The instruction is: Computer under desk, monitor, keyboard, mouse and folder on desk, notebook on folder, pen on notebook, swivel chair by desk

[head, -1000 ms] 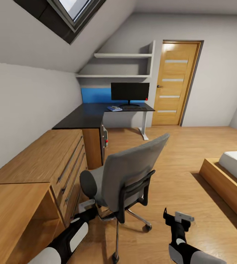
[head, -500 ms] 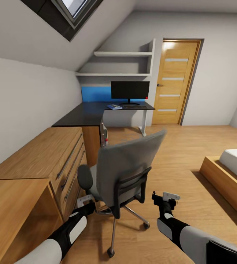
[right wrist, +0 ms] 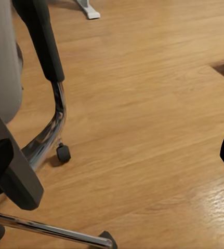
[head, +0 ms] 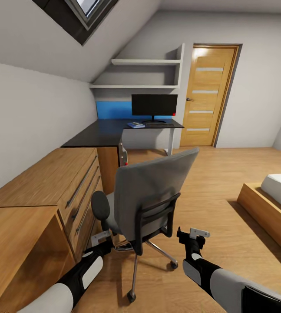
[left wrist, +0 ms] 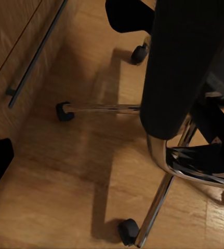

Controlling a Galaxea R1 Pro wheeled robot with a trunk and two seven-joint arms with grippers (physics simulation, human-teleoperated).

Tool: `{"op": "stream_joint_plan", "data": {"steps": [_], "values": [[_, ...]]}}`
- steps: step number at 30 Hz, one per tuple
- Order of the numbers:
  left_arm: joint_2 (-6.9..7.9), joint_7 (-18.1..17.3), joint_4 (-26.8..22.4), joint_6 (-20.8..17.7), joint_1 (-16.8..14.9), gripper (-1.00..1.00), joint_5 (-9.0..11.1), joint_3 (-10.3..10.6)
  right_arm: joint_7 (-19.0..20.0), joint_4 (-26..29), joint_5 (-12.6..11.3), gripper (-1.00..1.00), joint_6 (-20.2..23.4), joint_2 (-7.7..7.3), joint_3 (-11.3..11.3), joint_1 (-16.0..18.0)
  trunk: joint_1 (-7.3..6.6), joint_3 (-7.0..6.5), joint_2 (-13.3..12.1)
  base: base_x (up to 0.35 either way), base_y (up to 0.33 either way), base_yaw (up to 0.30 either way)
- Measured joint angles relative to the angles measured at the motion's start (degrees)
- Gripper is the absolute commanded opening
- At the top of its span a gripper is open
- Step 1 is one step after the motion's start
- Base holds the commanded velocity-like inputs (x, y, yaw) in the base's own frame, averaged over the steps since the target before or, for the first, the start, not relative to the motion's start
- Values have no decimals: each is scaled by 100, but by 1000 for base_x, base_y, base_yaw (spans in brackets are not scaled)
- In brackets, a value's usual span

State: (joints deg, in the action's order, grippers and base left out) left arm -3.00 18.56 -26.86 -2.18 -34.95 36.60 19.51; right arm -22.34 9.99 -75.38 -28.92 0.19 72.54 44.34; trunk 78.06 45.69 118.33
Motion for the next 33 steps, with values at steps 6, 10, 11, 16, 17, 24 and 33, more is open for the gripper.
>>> {"op": "stream_joint_plan", "data": {"steps": [6,10,11,16,17,24,33], "values": [[3,0,0,0,0,100,-1,0,0,3,10,100,-2,0,12,-1,132,108,241,0,0,0],[2,0,0,0,0,100,-1,1,0,4,11,100,-3,1,15,-1,220,180,401,0,0,0],[1,0,0,0,0,100,-1,1,0,4,11,100,-3,1,16,-1,242,197,441,0,0,0],[0,0,0,0,0,100,-1,6,0,5,12,100,-3,0,17,-1,352,287,642,0,0,0],[-2,0,0,0,0,100,-1,7,0,5,12,100,-3,3,17,-1,374,305,682,0,0,0],[-4,0,0,0,0,100,-1,8,0,5,12,100,-3,5,17,-1,527,431,963,0,0,0],[-5,-1,2,1,-2,100,-2,10,2,6,15,100,-4,2,21,-1,704,575,1285,0,0,-86]]}}
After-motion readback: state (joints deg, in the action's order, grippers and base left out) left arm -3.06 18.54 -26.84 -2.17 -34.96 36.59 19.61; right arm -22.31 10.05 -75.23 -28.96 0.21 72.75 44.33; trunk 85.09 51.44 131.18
